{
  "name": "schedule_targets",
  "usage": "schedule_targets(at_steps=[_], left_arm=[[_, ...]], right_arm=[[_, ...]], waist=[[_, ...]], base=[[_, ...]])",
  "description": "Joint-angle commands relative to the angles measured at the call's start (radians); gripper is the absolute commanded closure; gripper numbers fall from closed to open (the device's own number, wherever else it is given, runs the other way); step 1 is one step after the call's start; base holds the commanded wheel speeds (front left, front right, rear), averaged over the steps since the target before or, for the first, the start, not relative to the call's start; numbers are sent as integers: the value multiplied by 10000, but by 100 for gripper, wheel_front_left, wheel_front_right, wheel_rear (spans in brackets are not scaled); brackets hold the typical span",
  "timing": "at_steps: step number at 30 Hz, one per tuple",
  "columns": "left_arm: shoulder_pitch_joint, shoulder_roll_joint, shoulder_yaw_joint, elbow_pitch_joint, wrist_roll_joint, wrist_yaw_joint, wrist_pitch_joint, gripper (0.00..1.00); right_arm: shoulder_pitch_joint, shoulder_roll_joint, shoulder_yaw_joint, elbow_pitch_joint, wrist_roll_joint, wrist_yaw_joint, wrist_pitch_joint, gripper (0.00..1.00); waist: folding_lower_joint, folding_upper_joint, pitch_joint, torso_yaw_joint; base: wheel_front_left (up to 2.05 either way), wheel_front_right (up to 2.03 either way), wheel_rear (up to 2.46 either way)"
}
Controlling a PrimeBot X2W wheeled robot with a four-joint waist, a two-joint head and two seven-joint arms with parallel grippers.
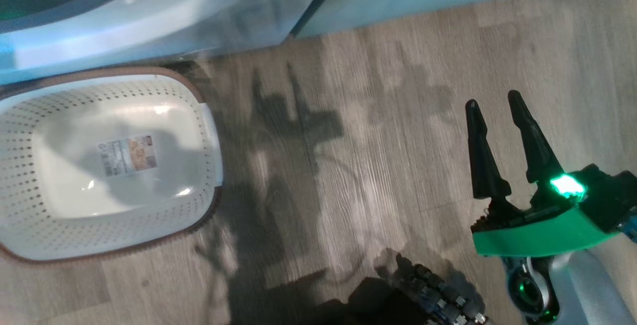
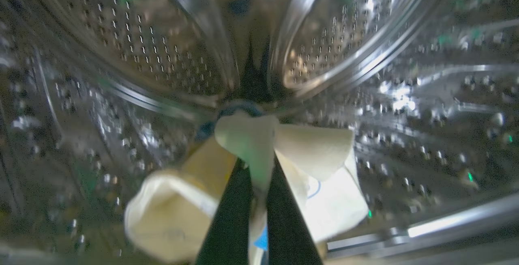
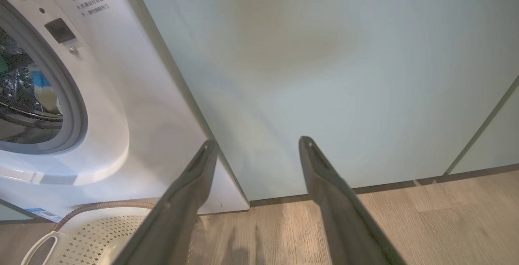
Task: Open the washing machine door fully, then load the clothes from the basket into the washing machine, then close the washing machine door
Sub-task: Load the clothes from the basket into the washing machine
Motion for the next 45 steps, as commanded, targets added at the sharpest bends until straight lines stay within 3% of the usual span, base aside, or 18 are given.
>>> schedule_targets(at_steps=[1,7,16,17,18,19,20,28,38,45], left_arm=[[-432,632,367,-253,106,-44,-201,100],[-1294,661,154,115,856,-92,-2275,100],[-1740,198,-156,1926,528,-553,-1609,100],[-1801,149,-170,2032,495,-574,-1567,89],[-1855,93,-163,2116,454,-575,-1583,55],[-1887,18,-136,2206,387,-562,-1590,3],[-1900,-39,-169,2280,368,-584,-1559,0],[-1662,-478,-324,2298,250,-623,-1982,0],[-301,-1032,-328,1091,40,-200,-2862,0],[1713,-1255,-10,-763,-239,535,-3673,0]], right_arm=[[-91,-100,165,-340,97,39,-53,0],[-177,-100,245,-401,209,39,-53,0],[-327,-100,253,-365,222,39,-53,0],[-339,-100,244,-353,206,39,-53,0],[-357,-100,237,-339,192,39,-53,0],[-378,-100,229,-331,181,39,-53,0],[-393,-100,220,-323,169,39,-53,0],[-420,-100,-14,-293,-12,39,-53,0],[-344,-100,-426,-242,-419,39,-53,0],[-214,-100,-640,-169,-739,39,-53,0]], waist=[[-2,0,191,-171],[-2,0,516,-277],[-2,0,711,-161],[-2,0,719,-132],[-2,0,724,-104],[-2,0,719,-73],[-2,0,709,-40],[-2,0,486,375],[-2,0,-101,1030],[-2,0,-662,1467]], base=[[0,0,0],[0,0,0],[0,0,0],[0,0,0],[0,0,0],[0,0,0],[0,0,0],[0,0,0],[0,0,0],[0,0,0]])
